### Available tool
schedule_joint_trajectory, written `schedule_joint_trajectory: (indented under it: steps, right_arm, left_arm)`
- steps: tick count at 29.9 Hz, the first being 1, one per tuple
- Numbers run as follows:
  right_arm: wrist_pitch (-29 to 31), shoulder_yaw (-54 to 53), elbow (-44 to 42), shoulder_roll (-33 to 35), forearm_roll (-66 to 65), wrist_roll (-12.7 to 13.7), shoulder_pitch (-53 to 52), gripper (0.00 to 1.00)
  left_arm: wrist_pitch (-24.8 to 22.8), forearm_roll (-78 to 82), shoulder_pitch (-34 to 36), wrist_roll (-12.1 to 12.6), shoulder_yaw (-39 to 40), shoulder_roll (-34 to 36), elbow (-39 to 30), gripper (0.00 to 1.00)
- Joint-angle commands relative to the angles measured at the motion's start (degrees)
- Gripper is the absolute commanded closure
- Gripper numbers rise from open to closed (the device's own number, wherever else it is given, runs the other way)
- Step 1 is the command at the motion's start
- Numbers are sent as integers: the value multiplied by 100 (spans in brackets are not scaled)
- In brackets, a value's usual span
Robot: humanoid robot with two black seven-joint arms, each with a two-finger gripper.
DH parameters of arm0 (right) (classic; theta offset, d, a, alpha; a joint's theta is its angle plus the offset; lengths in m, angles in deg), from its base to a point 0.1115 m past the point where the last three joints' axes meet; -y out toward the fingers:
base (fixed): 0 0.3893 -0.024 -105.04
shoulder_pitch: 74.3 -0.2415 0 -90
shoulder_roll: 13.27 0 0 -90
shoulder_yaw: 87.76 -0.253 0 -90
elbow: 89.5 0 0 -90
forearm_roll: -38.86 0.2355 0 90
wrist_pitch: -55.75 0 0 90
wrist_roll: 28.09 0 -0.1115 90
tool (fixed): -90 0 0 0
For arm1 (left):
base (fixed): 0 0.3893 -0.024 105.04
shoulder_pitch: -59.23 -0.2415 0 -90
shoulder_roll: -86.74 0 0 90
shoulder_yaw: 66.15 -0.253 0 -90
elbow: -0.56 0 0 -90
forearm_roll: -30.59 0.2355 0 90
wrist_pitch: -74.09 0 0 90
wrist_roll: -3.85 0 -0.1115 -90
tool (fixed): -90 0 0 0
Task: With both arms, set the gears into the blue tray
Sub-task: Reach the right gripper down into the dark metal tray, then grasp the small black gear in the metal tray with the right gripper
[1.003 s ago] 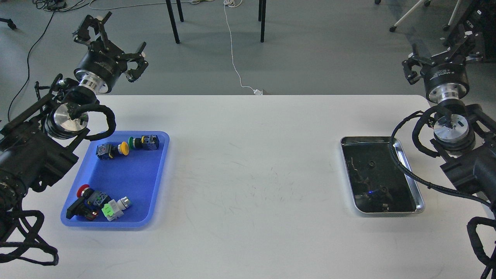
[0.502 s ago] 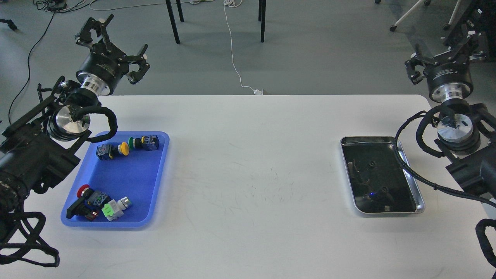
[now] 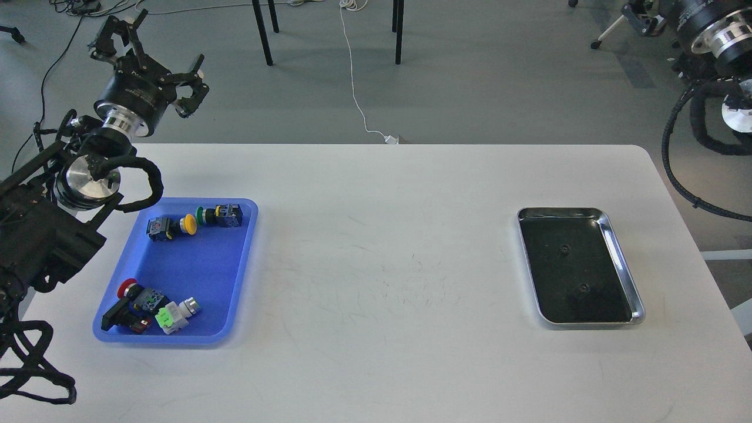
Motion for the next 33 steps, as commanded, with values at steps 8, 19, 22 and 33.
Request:
schedule_joint_trajectory:
  steps: [8,19,22,33]
  right_arm:
    - [-8,3743,1093,-206,-2201,82,-2042,1]
    - [0,6029,2377,-206,-5349,65,-2359,1]
    - [-17,6574,2484,-311,-5674,56,-2246,1]
    - [-35,6936,2431,-470,-5947,100,-1542,8]
  left_arm:
    - [96,21,-522,3,-7,647,-875,2]
    - [96,65,-663,12,-87,542,-866,2]
    - [96,65,-663,12,-87,542,-849,2]
    - [96,65,-681,12,-95,559,-831,2]
